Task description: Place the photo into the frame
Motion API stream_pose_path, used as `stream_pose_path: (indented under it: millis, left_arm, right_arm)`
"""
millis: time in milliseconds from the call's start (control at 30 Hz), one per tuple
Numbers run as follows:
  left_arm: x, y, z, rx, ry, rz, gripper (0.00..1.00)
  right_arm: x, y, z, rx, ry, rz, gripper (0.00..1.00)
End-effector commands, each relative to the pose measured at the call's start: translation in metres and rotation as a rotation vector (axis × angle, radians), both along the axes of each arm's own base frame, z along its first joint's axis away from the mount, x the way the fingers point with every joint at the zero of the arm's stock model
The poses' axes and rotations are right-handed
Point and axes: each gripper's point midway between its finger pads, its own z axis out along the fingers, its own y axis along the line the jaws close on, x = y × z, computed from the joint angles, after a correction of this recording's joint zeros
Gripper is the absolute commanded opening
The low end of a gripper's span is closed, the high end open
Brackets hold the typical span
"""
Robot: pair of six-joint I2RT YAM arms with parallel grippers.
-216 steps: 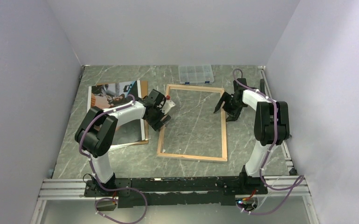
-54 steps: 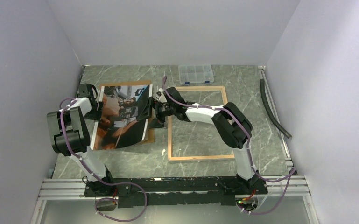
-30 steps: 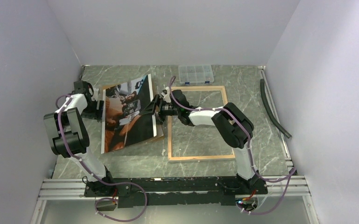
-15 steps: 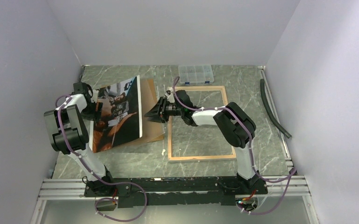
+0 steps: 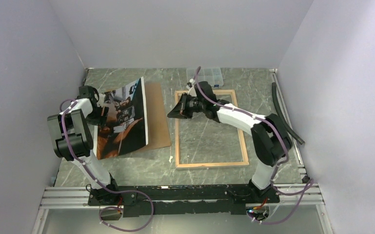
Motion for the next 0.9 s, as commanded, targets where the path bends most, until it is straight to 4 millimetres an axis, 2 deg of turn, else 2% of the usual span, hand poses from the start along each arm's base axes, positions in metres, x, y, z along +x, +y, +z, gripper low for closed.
stream_pose_path:
  millis: [0,233,333,367,500,600,667,700,733,867]
  left_arm:
    - [-0.002,-0.015,-0.010,-0.060,0.029,-0.026,0.83]
    - [0.008,-0.044,0.020,-0.082,-0.004,-0.074,0.85]
    - [0.015,-0.056,0.042,-0.113,-0.032,-0.075,0.89]
    - [0.018,-0.061,0.050,-0.127,-0.044,-0.077,0.94]
    - [0.027,-0.086,0.091,-0.164,-0.097,-0.123,0.95]
    - [0.031,-0.116,0.124,-0.214,-0.140,-0.177,0.95]
    - [0.031,-0.142,0.137,-0.266,-0.152,-0.219,0.95]
    - [0.031,-0.152,0.141,-0.286,-0.152,-0.234,0.95]
    - [0.030,-0.173,0.143,-0.305,-0.147,-0.275,0.95]
    - [0.027,-0.232,0.135,-0.339,-0.118,-0.382,0.95]
  right_arm:
    - [0.008,-0.037,0.049,-0.094,-0.200,-0.002,0.00]
    - [0.000,-0.094,0.092,-0.152,-0.270,-0.047,0.00]
    - [-0.003,-0.116,0.110,-0.173,-0.303,-0.081,0.00]
    - [-0.005,-0.123,0.118,-0.179,-0.324,-0.090,0.00]
    - [-0.013,-0.138,0.143,-0.198,-0.385,-0.107,0.00]
    - [-0.020,-0.143,0.158,-0.191,-0.412,-0.110,0.00]
    - [-0.023,-0.147,0.166,-0.189,-0.427,-0.120,0.00]
    - [-0.024,-0.150,0.169,-0.189,-0.431,-0.126,0.00]
    - [-0.025,-0.153,0.170,-0.192,-0.434,-0.133,0.00]
    - [-0.031,-0.179,0.168,-0.251,-0.436,-0.181,0.00]
